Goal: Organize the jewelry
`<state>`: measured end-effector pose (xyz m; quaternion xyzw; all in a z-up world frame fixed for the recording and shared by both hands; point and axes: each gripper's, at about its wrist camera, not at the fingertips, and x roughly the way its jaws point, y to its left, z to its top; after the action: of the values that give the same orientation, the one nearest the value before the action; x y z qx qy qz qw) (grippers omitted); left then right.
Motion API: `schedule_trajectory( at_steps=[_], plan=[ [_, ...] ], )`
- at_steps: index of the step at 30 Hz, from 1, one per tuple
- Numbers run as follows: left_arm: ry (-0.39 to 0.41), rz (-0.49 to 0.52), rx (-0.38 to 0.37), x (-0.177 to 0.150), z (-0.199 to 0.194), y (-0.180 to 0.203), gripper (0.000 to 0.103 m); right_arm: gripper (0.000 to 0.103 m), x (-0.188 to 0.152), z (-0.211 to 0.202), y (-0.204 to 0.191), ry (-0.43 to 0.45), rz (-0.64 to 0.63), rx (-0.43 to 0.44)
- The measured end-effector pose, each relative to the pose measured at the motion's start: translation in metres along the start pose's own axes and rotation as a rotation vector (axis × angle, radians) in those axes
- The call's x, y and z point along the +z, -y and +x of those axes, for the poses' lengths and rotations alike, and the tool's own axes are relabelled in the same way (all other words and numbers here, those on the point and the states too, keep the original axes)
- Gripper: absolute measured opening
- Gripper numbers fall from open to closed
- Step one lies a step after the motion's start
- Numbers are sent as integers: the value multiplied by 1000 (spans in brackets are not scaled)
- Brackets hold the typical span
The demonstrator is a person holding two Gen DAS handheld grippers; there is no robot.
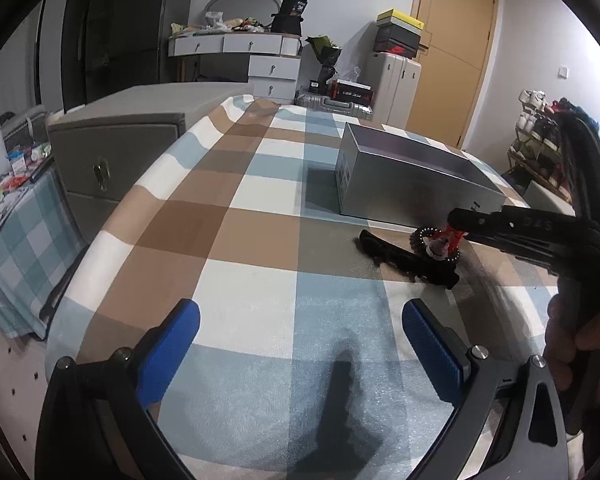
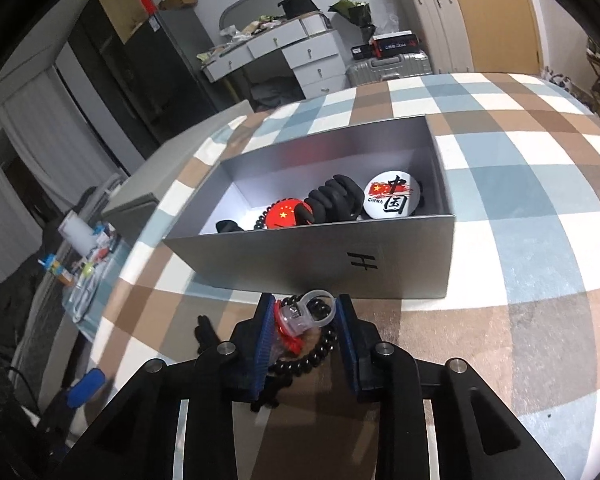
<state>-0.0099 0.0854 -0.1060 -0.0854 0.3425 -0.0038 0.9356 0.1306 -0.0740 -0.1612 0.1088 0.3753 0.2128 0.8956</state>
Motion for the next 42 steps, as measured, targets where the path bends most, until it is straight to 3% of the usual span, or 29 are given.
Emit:
schedule_trajectory(
  at_steps=[3,8,16,21,25,32,39,42],
  plan=[
    [-15,-6,35,4,-1,2,99,29,-1,-14,5,34,5,8],
    [-9,36,22,13,-3,15,99,29,-10,-42,14,101,-37,-12],
    [-50,184,-116,42,16,61,99,29,-23,-72,32,141,-110,-84],
    [-148,220,-142,54,44,83,97,29,-23,-77,39,160,-133,-87],
    [-195,262,-107,60,63,92,80,29,-22,-78,44,158,-119,-50],
    [-265,213,-115,56,76,86,46,29,-21,-78,50,159,-89,-48],
    [-287,275,-148,51,75,101,35,29,-21,-81,53,171,-72,-38],
    [-284,294,-150,54,76,105,23,30,-21,-82,53,176,-70,-38]
  ],
)
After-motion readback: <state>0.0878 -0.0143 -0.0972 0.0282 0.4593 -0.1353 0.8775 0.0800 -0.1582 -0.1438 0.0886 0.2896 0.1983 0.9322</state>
